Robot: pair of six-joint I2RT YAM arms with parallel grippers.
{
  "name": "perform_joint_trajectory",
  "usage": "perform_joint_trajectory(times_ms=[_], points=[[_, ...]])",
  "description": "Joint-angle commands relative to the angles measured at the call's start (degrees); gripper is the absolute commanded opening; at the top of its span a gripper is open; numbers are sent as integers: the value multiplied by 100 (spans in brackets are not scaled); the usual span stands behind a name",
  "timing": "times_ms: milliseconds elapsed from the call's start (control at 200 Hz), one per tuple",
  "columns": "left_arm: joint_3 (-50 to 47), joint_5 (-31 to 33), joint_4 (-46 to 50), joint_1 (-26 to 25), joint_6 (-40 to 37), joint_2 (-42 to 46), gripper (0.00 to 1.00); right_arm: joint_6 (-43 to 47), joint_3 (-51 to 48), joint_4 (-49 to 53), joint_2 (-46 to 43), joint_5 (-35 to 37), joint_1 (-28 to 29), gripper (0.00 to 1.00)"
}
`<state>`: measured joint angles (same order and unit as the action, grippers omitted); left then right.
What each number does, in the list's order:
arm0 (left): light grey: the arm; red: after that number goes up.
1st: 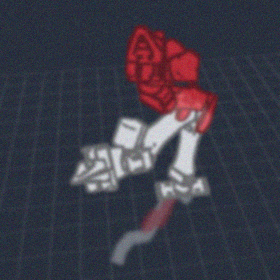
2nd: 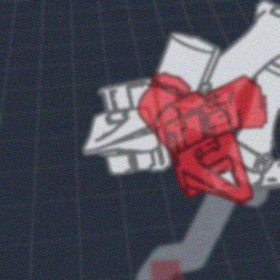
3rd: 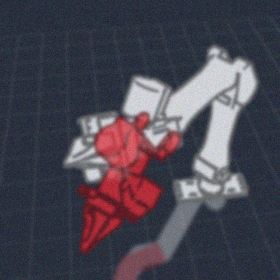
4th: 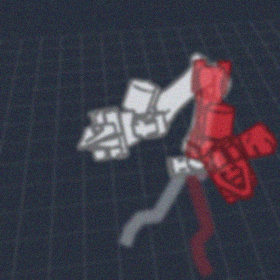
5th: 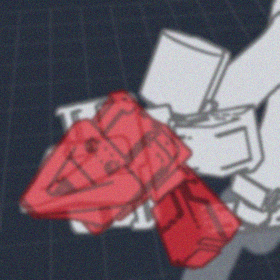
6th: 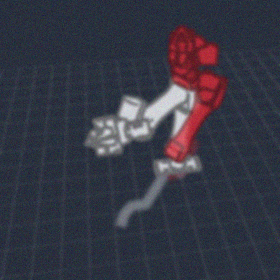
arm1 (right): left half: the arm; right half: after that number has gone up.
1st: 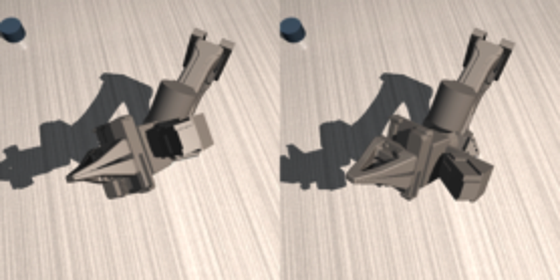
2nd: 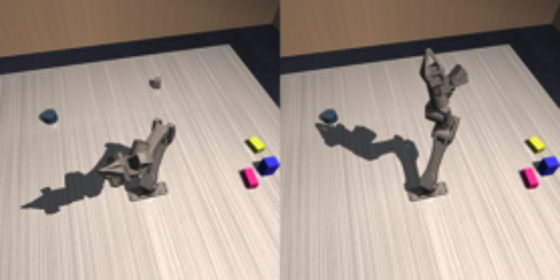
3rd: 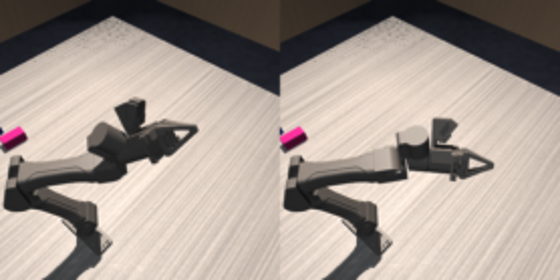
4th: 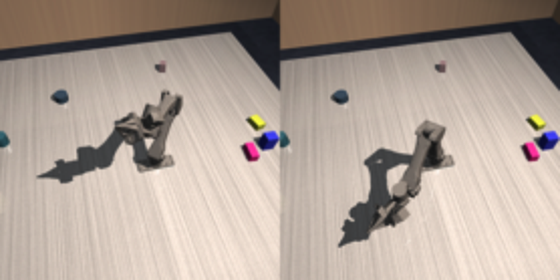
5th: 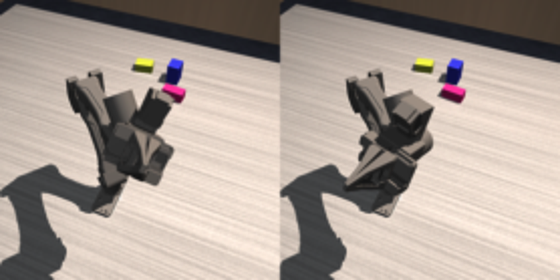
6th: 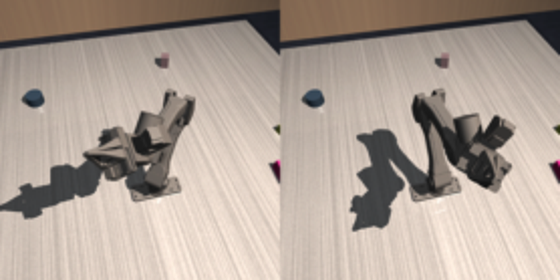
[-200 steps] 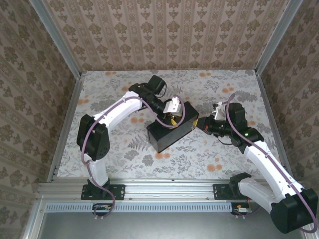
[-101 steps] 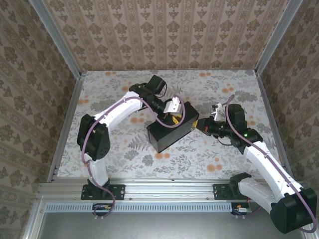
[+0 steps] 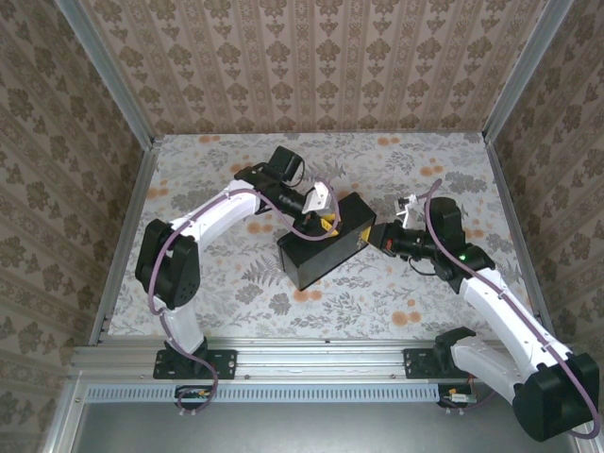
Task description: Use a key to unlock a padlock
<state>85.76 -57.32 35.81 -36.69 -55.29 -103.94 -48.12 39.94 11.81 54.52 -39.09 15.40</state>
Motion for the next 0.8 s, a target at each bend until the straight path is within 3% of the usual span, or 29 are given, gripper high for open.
perform_joint_trajectory(times_ms=[0,795], points=[[-83,-527,-229,54,100,378,31,93,250,-208,88,-231,43,0],[-292,-719,-642,111,334,576,30,-121,346,-693,652,-188,259,0]])
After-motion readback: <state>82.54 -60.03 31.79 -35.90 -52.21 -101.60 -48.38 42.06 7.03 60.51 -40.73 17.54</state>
